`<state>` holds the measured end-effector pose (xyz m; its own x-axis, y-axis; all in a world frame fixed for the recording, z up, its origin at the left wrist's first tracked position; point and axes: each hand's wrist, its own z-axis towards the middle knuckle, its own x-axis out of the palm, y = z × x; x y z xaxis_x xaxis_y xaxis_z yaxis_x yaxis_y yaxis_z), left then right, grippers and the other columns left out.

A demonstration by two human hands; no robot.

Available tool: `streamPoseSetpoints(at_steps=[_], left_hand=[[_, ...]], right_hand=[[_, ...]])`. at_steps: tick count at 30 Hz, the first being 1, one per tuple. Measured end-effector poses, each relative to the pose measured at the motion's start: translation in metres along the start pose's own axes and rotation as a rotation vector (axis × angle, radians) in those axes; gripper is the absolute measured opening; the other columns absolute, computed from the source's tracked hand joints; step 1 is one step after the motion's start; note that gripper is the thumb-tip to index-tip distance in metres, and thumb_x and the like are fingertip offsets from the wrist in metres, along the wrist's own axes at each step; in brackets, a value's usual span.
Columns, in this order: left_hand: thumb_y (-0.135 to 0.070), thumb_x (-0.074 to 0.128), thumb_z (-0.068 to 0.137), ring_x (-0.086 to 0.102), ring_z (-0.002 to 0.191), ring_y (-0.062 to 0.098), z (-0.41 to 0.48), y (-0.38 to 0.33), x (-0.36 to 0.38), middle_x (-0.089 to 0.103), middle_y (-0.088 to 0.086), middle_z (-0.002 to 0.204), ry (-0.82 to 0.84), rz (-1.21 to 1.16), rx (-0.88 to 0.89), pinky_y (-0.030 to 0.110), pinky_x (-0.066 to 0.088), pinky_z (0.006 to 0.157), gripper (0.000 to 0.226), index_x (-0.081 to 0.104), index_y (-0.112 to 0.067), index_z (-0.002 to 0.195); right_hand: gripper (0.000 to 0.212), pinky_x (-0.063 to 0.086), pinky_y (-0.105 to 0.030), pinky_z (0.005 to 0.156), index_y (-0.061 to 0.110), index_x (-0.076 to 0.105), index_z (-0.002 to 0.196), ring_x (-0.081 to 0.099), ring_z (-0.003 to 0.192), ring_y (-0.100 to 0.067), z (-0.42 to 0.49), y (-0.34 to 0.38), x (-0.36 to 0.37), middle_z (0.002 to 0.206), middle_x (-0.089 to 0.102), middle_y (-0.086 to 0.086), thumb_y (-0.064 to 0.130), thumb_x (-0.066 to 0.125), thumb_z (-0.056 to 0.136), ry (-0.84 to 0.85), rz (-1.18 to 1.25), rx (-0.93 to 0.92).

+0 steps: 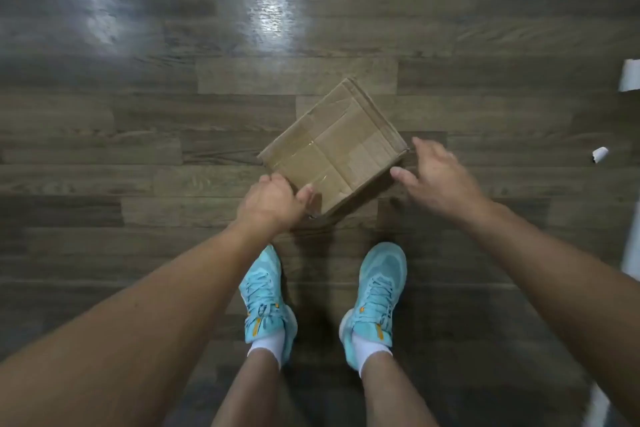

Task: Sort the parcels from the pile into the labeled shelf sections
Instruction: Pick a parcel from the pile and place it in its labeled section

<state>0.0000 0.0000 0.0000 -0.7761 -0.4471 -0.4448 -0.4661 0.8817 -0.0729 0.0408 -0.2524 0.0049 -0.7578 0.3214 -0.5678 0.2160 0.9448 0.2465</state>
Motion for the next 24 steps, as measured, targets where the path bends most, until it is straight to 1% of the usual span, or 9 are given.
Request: streamPoseSetpoints(at_steps=[3, 6, 9, 11, 12, 14, 16, 19, 24], left_hand=[[-0.068, 0.041, 0.099, 0.05, 0.134, 0.039, 0.025, -0.008, 0.011, 0.05, 0.022, 0.146, -0.093, -0.016, -0.105, 0.043, 0.042, 0.106, 0.083, 0.04, 0.001, 0.144], [-0.071, 0.045, 0.096, 0.054, 0.131, 0.039, 0.037, -0.017, 0.022, 0.057, 0.021, 0.141, -0.201, -0.091, -0.228, 0.042, 0.044, 0.101, 0.087, 0.033, 0.0, 0.145], [-0.068, 0.055, 0.094, 0.053, 0.133, 0.039, 0.046, -0.018, 0.028, 0.058, 0.02, 0.141, -0.239, -0.296, -0.334, 0.042, 0.042, 0.104, 0.089, 0.028, 0.0, 0.146], [-0.062, 0.062, 0.093, 0.048, 0.138, 0.038, 0.049, -0.017, 0.033, 0.053, 0.02, 0.147, -0.218, -0.511, -0.378, 0.042, 0.039, 0.111, 0.094, 0.023, 0.0, 0.151], [-0.059, 0.065, 0.093, 0.048, 0.139, 0.038, 0.05, -0.016, 0.036, 0.052, 0.018, 0.148, -0.205, -0.622, -0.37, 0.043, 0.039, 0.115, 0.093, 0.023, 0.0, 0.152], [-0.052, 0.069, 0.093, 0.052, 0.135, 0.035, 0.045, -0.013, 0.041, 0.055, 0.014, 0.144, -0.207, -0.753, -0.298, 0.046, 0.041, 0.114, 0.081, 0.031, -0.005, 0.147], [-0.046, 0.071, 0.093, 0.057, 0.127, 0.031, 0.032, -0.012, 0.042, 0.059, 0.009, 0.137, -0.235, -0.749, -0.189, 0.045, 0.045, 0.11, 0.068, 0.036, -0.01, 0.139], [-0.046, 0.073, 0.092, 0.06, 0.121, 0.026, 0.003, -0.015, 0.026, 0.059, 0.003, 0.132, -0.251, -0.735, -0.061, 0.045, 0.048, 0.106, 0.067, 0.033, -0.017, 0.137], [-0.053, 0.071, 0.09, 0.063, 0.114, 0.03, -0.058, -0.033, -0.029, 0.063, 0.003, 0.125, -0.224, -0.657, 0.014, 0.049, 0.048, 0.106, 0.071, 0.03, -0.021, 0.138]], right_hand=[[0.077, 0.028, -0.047, 0.117, 0.01, 0.02, 0.159, 0.028, 0.148, -0.034, 0.031, -0.004, 0.004, 0.163, 0.027, -0.015, 0.051, 0.049, 0.101, -0.016, -0.017, -0.019], [0.079, 0.029, -0.044, 0.119, 0.012, 0.02, 0.16, 0.03, 0.148, -0.031, 0.054, -0.002, 0.01, 0.163, 0.029, -0.013, 0.054, 0.049, 0.1, 0.032, -0.023, -0.043], [0.076, 0.034, -0.041, 0.116, 0.015, 0.026, 0.157, 0.039, 0.143, -0.031, 0.065, 0.003, 0.017, 0.158, 0.039, -0.013, 0.055, 0.052, 0.098, 0.048, 0.062, -0.045], [0.071, 0.038, -0.038, 0.11, 0.015, 0.034, 0.152, 0.045, 0.137, -0.033, 0.066, 0.003, 0.023, 0.152, 0.047, -0.015, 0.054, 0.054, 0.097, 0.021, 0.143, -0.006], [0.067, 0.04, -0.038, 0.106, 0.013, 0.038, 0.148, 0.048, 0.134, -0.035, 0.065, 0.003, 0.025, 0.148, 0.05, -0.016, 0.054, 0.055, 0.097, 0.005, 0.16, 0.011], [0.065, 0.043, -0.041, 0.101, 0.008, 0.045, 0.138, 0.052, 0.129, -0.037, 0.056, 0.0, 0.03, 0.141, 0.056, -0.018, 0.058, 0.054, 0.096, -0.032, 0.146, 0.044], [0.067, 0.046, -0.043, 0.097, 0.006, 0.046, 0.131, 0.056, 0.123, -0.039, 0.041, -0.007, 0.031, 0.135, 0.058, -0.019, 0.062, 0.055, 0.094, -0.084, 0.174, 0.079], [0.067, 0.047, -0.041, 0.089, 0.01, 0.044, 0.127, 0.059, 0.116, -0.038, 0.008, -0.014, 0.022, 0.13, 0.06, -0.015, 0.067, 0.051, 0.093, -0.111, 0.255, 0.106], [0.069, 0.049, -0.045, 0.098, 0.013, 0.049, 0.133, 0.059, 0.12, -0.034, -0.068, -0.004, -0.023, 0.132, 0.062, -0.012, 0.07, 0.047, 0.093, -0.082, 0.302, 0.119]])
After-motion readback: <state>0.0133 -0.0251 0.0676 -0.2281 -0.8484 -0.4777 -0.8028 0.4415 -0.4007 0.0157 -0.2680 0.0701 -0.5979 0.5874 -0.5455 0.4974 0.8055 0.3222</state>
